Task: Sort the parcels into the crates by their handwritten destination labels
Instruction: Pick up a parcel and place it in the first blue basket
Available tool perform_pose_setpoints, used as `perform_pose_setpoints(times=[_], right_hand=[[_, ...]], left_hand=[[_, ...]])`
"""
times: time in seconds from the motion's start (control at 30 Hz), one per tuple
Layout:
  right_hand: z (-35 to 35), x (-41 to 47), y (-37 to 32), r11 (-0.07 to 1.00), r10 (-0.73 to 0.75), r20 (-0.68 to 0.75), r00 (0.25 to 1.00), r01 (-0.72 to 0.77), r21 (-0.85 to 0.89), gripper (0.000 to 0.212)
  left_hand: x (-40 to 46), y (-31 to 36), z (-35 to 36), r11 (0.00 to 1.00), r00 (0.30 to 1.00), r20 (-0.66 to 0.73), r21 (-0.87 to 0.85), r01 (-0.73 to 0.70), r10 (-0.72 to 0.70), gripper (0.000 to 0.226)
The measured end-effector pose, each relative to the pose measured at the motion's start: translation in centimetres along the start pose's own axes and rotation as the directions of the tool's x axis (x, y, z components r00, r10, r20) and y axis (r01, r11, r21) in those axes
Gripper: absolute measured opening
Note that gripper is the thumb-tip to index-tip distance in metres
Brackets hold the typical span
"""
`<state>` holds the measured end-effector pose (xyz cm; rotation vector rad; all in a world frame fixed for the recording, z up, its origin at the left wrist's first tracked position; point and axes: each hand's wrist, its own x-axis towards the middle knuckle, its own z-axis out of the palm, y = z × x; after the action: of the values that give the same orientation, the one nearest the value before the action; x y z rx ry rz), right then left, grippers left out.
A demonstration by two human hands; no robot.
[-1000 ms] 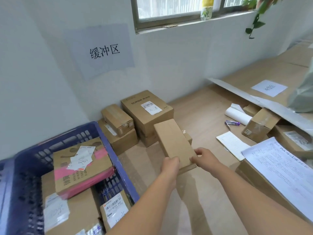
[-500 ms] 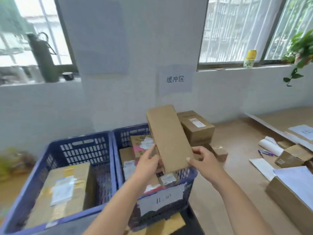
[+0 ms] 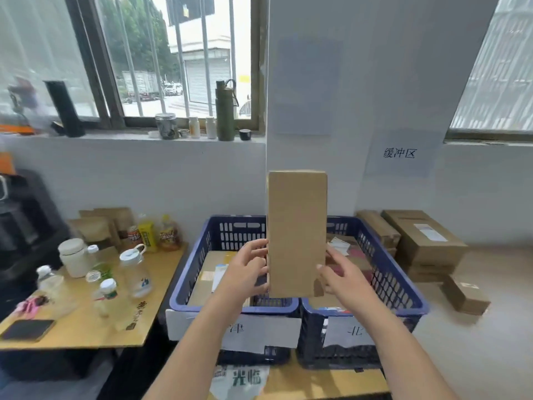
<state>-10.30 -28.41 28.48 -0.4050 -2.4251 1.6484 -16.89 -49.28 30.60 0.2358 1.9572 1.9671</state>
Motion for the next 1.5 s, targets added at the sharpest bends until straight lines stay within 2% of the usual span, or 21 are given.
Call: perform_pose_setpoints(times=[0.17, 0.23, 0.4, 0.53, 0.6, 0.7, 0.9, 1.03, 1.2, 1.3, 1.33, 1.37, 1.4, 1.47, 1.5], right_hand=[[1.1, 0.2, -1.0, 0.977, 0.090, 0.063, 0.994, -0.101, 0.186, 0.034], [1.0, 0.1, -1.3, 0.978, 0.086, 0.075, 0.993, -0.099, 0.185, 0.034], [0.7, 0.1, -1.6, 0.936, 0.076, 0.081, 0.994, -0.099, 0.338, 0.042], [0.5, 0.1, -2.3, 0.937, 0.050, 0.088, 0.995, -0.078, 0.342, 0.032], [0.3, 0.0, -2.6, 0.939, 0.030, 0.127, 0.991, -0.071, 0.336, 0.041], [0.1, -0.1, -3.0, 0.910, 0.095, 0.165, 0.982, -0.153, 0.386, 0.068], [0.4, 0.0, -2.5, 0.913, 0.056, 0.175, 0.983, -0.122, 0.390, 0.083], [0.8, -0.2, -1.7, 0.916, -0.005, 0.194, 0.981, -0.073, 0.394, 0.058], [0.7, -0.2, -0.8, 0.900, -0.037, 0.169, 0.985, -0.040, 0.434, 0.062], [0.1, -0.4, -1.3, 0.912, -0.055, 0.133, 0.990, -0.004, 0.409, 0.054], [-0.3, -0.4, -1.5, 0.937, -0.069, 0.124, 0.990, 0.022, 0.350, 0.053], [-0.8, -0.3, -1.8, 0.965, -0.091, 0.125, 0.988, 0.056, 0.256, 0.053], [-1.2, -0.2, -2.1, 0.987, -0.115, 0.141, 0.983, 0.097, 0.132, 0.052], [-2.0, -0.2, -2.8, 0.972, -0.158, 0.212, 0.965, 0.189, -0.138, 0.053], [-2.3, -0.2, -3.3, 0.942, -0.173, 0.253, 0.952, 0.235, -0.241, 0.055]], left_hand=[[-1.2, 0.2, -1.2, 1.000, 0.999, -0.046, -0.024, 0.000, -0.001, 0.036], [-1.5, 0.1, -1.4, 1.000, 0.998, -0.066, -0.023, 0.003, -0.004, 0.035], [-1.6, -0.1, -1.8, 0.999, 0.996, -0.087, -0.032, -0.012, 0.009, 0.033], [-1.7, 0.0, -1.5, 0.999, 0.996, -0.081, 0.021, -0.036, 0.038, 0.036], [-1.7, -0.1, -1.5, 0.998, 0.996, -0.079, 0.045, -0.049, 0.052, 0.035], [-1.8, 0.0, -1.4, 0.997, 0.997, -0.049, 0.051, -0.054, 0.056, 0.035], [-1.8, 0.8, -1.2, 0.997, 0.997, -0.036, -0.009, -0.071, 0.071, 0.047], [-1.8, 0.6, -1.1, 0.997, 0.996, -0.027, 0.010, -0.080, 0.080, 0.052], [-1.6, 0.0, -0.7, 0.992, 0.993, -0.022, 0.043, -0.118, 0.119, 0.056], [-1.3, -0.2, -0.5, 0.986, 0.990, 0.011, 0.095, -0.140, 0.139, 0.064], [-1.2, -0.2, -0.4, 0.964, 0.983, 0.017, 0.193, -0.185, 0.185, 0.072], [-1.0, -0.3, -0.4, 0.896, 0.964, 0.026, 0.362, -0.256, 0.265, 0.080], [-0.8, -0.3, -0.5, 0.762, 0.933, 0.058, 0.560, -0.325, 0.355, 0.088], [-0.4, 0.0, -0.5, 0.339, 0.867, 0.176, 0.870, -0.358, 0.466, 0.098], [-0.1, 0.5, -0.5, 0.126, 0.843, 0.245, 0.931, -0.342, 0.478, 0.100]])
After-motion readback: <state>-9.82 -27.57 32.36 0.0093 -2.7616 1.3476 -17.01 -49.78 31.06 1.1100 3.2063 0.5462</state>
